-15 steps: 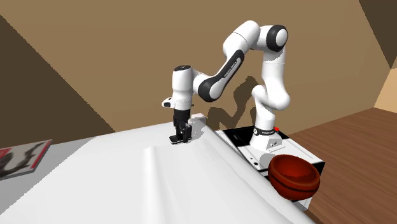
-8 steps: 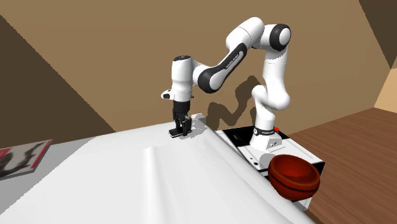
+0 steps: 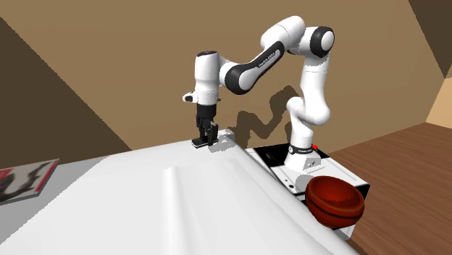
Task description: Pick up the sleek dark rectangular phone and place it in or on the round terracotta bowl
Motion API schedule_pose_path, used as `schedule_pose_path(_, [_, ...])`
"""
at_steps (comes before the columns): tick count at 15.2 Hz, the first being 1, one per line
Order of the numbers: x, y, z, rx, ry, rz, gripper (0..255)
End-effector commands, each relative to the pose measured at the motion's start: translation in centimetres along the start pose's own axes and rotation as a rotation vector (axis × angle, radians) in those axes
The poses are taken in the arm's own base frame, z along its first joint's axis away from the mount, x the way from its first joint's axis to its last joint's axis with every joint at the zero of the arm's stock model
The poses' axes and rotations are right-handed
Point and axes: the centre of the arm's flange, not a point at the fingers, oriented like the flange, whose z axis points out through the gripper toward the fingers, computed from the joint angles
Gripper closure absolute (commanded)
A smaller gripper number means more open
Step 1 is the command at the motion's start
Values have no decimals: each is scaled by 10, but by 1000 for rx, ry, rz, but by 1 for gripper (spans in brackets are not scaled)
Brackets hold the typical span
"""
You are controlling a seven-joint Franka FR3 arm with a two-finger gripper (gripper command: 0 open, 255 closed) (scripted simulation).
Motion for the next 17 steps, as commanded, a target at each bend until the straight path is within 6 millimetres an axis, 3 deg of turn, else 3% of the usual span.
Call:
schedule_pose_path(1, [1,0,-11,0,0,0,255])
schedule_pose_path(13, [3,4,-73,0,0,0,255])
schedule_pose_path(17, [-15,-46,-77,0,0,0,255])
